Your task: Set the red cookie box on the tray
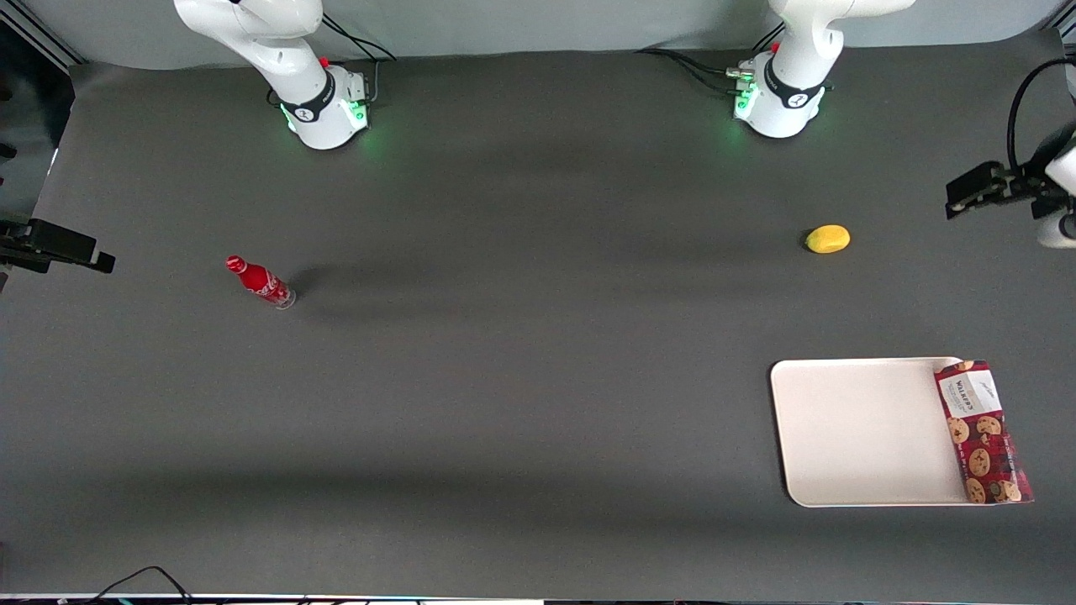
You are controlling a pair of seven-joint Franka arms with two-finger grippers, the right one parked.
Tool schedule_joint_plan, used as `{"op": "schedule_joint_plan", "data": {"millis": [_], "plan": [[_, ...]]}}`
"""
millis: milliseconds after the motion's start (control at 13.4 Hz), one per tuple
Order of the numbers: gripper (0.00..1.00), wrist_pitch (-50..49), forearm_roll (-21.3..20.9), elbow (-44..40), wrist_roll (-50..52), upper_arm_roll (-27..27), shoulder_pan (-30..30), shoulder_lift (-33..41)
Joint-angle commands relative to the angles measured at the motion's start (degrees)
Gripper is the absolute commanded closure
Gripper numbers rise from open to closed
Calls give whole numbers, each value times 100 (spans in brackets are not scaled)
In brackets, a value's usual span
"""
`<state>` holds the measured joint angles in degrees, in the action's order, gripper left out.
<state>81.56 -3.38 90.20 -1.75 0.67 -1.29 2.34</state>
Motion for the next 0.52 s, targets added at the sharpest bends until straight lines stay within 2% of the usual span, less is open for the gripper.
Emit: {"op": "schedule_joint_plan", "data": {"millis": [0,149,447], "plan": [[0,36,5,523,525,406,-615,424],[0,149,-5,438,483,277,-435,373],[0,343,13,332,474,258,-460,197]]}}
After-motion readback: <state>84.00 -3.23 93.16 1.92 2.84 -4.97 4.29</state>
